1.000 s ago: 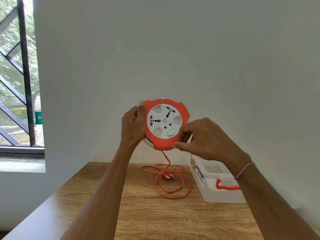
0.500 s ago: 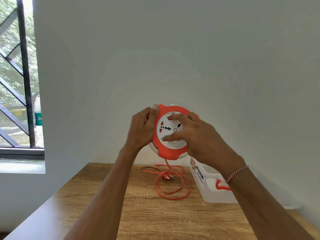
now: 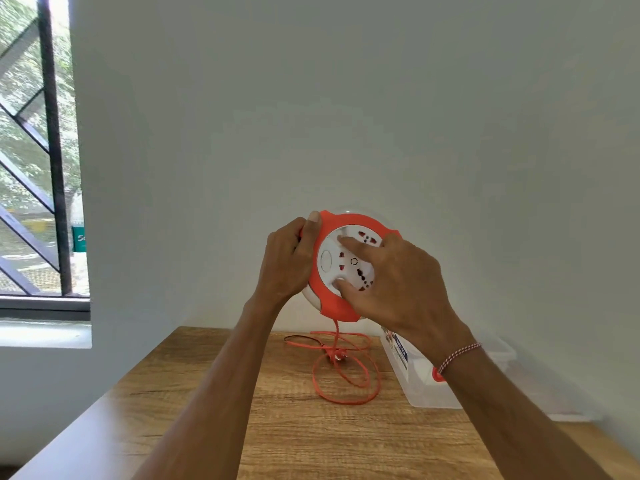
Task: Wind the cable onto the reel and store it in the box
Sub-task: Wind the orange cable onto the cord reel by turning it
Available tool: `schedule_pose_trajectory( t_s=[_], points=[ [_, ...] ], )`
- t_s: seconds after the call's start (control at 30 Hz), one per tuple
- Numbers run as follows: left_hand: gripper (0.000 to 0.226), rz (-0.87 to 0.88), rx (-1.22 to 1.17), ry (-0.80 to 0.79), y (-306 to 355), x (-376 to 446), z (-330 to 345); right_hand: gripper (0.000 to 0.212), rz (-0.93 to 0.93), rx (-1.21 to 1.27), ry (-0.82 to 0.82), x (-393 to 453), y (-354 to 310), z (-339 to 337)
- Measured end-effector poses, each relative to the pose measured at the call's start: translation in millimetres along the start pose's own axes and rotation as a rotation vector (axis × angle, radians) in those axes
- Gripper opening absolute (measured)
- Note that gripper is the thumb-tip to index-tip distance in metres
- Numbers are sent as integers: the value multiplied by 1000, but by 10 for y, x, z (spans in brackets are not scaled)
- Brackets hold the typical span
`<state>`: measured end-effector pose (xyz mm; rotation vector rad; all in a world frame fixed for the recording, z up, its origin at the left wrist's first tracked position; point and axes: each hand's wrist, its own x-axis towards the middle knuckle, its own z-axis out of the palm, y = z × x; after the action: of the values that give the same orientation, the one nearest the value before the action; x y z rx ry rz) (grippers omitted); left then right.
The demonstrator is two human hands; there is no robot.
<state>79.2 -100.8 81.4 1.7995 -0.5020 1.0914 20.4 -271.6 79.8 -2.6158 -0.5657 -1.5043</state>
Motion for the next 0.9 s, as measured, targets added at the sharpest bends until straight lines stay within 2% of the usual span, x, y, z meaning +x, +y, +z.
schedule_pose_trajectory(
  t_s=[0.13, 0.3, 0.4, 0.5, 0.7, 0.9],
  points=[
    [61, 5, 3, -2, 8, -10, 7, 65, 33, 139, 29, 32, -5, -37],
    [64, -13, 9, -2, -16, -12, 9, 34, -138, 130, -59, 82, 133, -123],
    [62, -22, 9, -1, -24, -17, -1, 43, -202, 122, -197, 98, 157, -158],
    [61, -30, -16, 3, -9, -13, 6, 61, -238, -14, -279, 86, 85, -153],
    [60, -40, -23, 13, 17, -27, 15, 71, -184, -149, -202, 37, 15, -123],
    [62, -26, -21, 15, 22, -17, 17, 62, -107, -35, -62, -10, 27, -20]
  ],
)
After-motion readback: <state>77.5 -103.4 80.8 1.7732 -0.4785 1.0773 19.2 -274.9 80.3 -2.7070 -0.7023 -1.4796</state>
